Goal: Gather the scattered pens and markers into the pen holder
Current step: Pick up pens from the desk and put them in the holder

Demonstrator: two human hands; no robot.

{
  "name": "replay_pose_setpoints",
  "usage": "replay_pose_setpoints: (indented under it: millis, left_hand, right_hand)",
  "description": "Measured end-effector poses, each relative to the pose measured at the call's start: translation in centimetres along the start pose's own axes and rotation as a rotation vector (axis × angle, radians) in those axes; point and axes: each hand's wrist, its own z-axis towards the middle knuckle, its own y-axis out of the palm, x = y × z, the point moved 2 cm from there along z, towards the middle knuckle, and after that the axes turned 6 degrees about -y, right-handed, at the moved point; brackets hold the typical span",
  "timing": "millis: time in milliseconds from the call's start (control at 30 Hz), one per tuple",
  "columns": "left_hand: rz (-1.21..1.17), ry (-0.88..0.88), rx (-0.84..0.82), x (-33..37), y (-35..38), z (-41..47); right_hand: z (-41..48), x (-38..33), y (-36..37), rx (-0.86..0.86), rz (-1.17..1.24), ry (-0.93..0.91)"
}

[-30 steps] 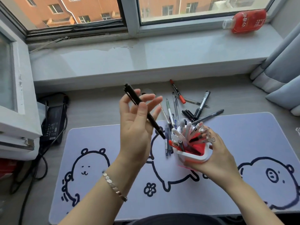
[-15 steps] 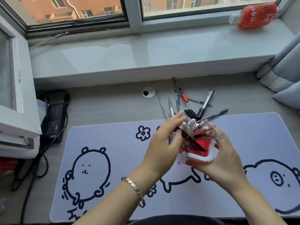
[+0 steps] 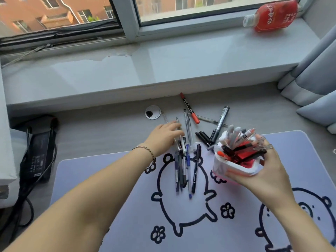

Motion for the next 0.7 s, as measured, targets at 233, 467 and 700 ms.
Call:
replay_pose_setpoints:
  millis: [233, 467, 700]
  left_hand:
    - [-0.137, 0.07, 0.308, -1.7, 0.5, -2.2]
    - [-0.948, -0.101, 0.868, 1.9, -8.0, -10.1]
    - [-1.373, -0.027, 0.985, 8.6, -11.6, -16.6]
  right_hand:
    - [-0.1, -0.5, 0.7, -0.028, -0.007, 0.011]
    - [-1.5, -2.5, 1.4, -0.062, -0.017, -0.051]
    - [-4.0, -4.7, 4.1, -0.194, -0.096, -0.175]
